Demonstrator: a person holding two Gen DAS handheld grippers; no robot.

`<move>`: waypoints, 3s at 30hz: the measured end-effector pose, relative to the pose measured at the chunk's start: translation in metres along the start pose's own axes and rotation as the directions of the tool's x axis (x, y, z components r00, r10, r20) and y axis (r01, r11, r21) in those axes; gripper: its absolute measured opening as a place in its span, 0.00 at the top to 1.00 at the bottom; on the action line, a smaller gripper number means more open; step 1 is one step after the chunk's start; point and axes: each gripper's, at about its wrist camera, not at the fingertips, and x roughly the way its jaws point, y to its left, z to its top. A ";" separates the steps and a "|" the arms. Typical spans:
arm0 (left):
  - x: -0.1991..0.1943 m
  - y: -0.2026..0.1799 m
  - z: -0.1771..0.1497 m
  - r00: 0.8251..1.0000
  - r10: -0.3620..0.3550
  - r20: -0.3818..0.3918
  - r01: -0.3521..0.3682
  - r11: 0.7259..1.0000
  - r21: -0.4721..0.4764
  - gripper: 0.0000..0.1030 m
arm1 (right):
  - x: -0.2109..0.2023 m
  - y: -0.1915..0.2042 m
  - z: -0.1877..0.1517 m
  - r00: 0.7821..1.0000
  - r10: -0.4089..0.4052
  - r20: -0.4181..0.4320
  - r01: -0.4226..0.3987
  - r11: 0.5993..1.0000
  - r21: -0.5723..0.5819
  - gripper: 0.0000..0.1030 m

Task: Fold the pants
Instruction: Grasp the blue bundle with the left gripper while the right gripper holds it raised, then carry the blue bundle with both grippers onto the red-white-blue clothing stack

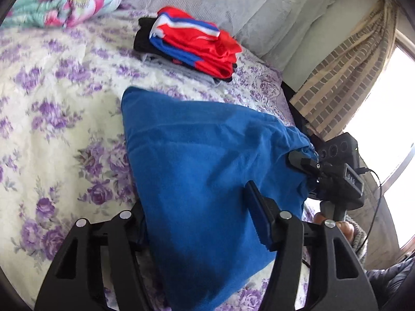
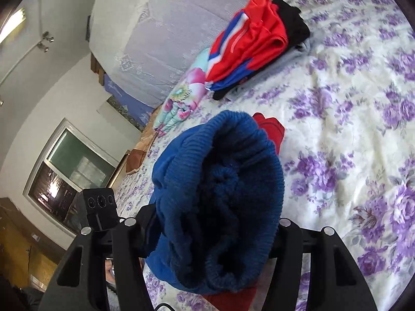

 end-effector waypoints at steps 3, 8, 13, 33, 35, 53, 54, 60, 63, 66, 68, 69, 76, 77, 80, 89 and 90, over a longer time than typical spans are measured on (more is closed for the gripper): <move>0.008 0.017 0.004 0.996 -0.077 -0.041 0.073 0.993 -0.091 0.36 | 0.004 -0.009 0.000 1.000 0.011 -0.019 -0.010 0.999 0.050 0.39; 0.009 0.011 0.001 0.997 -0.060 -0.041 0.058 0.996 -0.064 0.41 | 0.007 -0.009 -0.003 1.000 0.002 -0.029 0.000 0.999 0.051 0.37; 0.006 -0.003 -0.003 0.999 -0.033 -0.018 0.034 0.999 0.023 0.58 | 0.011 0.000 -0.005 0.998 -0.043 -0.038 0.043 0.999 0.000 0.36; -0.023 -0.048 -0.001 0.997 0.000 0.074 -0.009 0.992 0.130 0.64 | -0.037 0.048 -0.018 0.991 -0.087 0.102 0.106 0.973 -0.203 0.49; -0.022 -0.061 0.013 0.997 0.008 0.072 -0.020 0.985 0.171 0.64 | -0.044 0.051 -0.005 0.990 -0.089 0.112 0.110 0.972 -0.207 0.49; -0.038 -0.170 0.255 0.959 -0.003 0.283 -0.105 0.924 0.367 0.64 | -0.091 0.167 0.233 0.908 -0.041 0.416 0.244 0.861 -0.446 0.49; -0.034 -0.170 0.266 0.957 0.005 0.291 -0.115 0.925 0.362 0.64 | -0.087 0.165 0.243 0.903 -0.042 0.428 0.253 0.857 -0.449 0.49; 0.014 -0.148 0.318 0.949 0.089 0.303 -0.195 0.921 0.339 0.64 | -0.041 0.119 0.307 0.895 -0.071 0.440 0.265 0.878 -0.399 0.49; 0.048 -0.118 0.339 0.952 0.131 0.278 -0.216 0.929 0.301 0.64 | -0.006 0.085 0.333 0.905 -0.110 0.411 0.270 0.896 -0.354 0.49; 0.088 -0.074 0.352 0.960 0.175 0.220 -0.226 0.946 0.231 0.64 | 0.041 0.045 0.349 0.919 -0.182 0.350 0.300 0.899 -0.318 0.49; 0.119 -0.037 0.353 0.964 0.214 0.158 -0.240 0.956 0.170 0.64 | 0.083 0.010 0.356 0.923 -0.279 0.264 0.352 0.890 -0.291 0.49; 0.138 -0.015 0.351 0.964 0.240 0.115 -0.255 0.958 0.134 0.64 | 0.103 -0.008 0.354 0.915 -0.331 0.229 0.388 0.877 -0.283 0.46; 0.172 0.039 0.341 0.981 0.155 0.117 -0.162 0.985 0.057 0.51 | 0.132 -0.047 0.354 0.913 -0.335 0.233 0.393 0.874 -0.285 0.43; 0.173 0.036 0.340 0.979 0.164 0.123 -0.174 0.982 0.077 0.51 | 0.132 -0.048 0.354 0.915 -0.333 0.230 0.390 0.876 -0.284 0.43; 0.172 0.034 0.339 0.971 0.199 0.133 -0.210 0.975 0.077 0.43 | 0.130 -0.043 0.354 0.911 -0.341 0.233 0.399 0.871 -0.287 0.42; 0.128 0.005 0.352 0.932 0.306 0.192 -0.332 0.936 0.117 0.40 | 0.071 0.011 0.349 0.798 -0.424 0.429 0.574 0.751 -0.326 0.07; 0.122 0.004 0.353 0.925 0.318 0.208 -0.344 0.933 0.106 0.40 | 0.064 0.018 0.348 0.787 -0.417 0.456 0.583 0.743 -0.327 0.08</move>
